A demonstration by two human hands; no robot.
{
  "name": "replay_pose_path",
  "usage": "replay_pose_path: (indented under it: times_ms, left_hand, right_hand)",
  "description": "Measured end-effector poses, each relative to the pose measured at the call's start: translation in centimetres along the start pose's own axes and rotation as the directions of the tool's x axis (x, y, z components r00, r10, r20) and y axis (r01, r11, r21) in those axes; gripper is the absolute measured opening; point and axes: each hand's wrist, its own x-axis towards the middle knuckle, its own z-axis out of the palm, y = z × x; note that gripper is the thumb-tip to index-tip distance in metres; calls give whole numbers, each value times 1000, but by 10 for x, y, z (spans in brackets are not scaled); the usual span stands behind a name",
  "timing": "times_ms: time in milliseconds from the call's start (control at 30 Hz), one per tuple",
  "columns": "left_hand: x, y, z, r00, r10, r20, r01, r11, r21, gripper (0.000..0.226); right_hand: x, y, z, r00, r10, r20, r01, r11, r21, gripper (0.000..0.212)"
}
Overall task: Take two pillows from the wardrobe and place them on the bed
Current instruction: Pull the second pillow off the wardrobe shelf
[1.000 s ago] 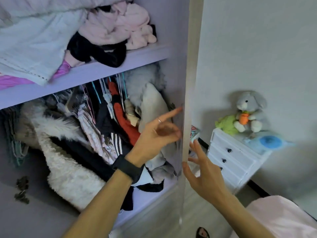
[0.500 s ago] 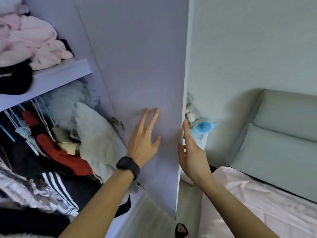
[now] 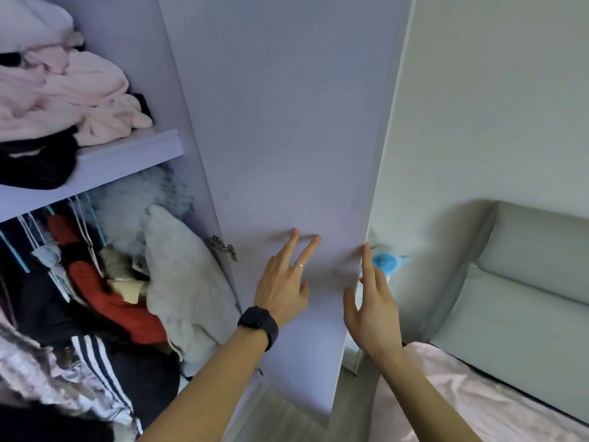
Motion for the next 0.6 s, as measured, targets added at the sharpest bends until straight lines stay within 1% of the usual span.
replay_pose_path:
  times_ms: [67,133,167,233,333,433,533,600]
  left_hand:
    - [-10,-5,-9,999,-42,14,42,999,-17,81]
    - [-30,-16,-16,991,-134,18,134,991,-6,70]
    - [-42,-23,-19,982,-188,8,188,982,-3,67]
    - [-71,-40,-26,953,-301,-43,300,954,-22,60]
    - [-117,-64,-44,872,-465,-153,462,885,-52,49]
    - [-158,-79,-74,775,-575,-262,577,813,-78,47]
    - [-184,-89,-115,691,-602,-400,632,772,-70,45]
    - [-192,-95,-150,642,-591,-488,657,753,-49,43]
  right_hand:
    - [-16,-5,3,995,-65,-79,62,997,-40,82]
    - [-30,-12,10,986,-129,-103,123,990,-65,70]
    - [-35,-16,15,985,-154,-77,150,987,-54,65]
    - [-44,-28,30,977,-212,27,212,977,-2,55]
    - [-52,-56,56,933,-316,172,301,948,108,39]
    - [-53,-93,84,854,-457,250,408,885,226,34]
    - [-44,-141,109,781,-578,234,488,800,348,31]
    - [-33,-178,123,741,-648,174,545,732,409,30]
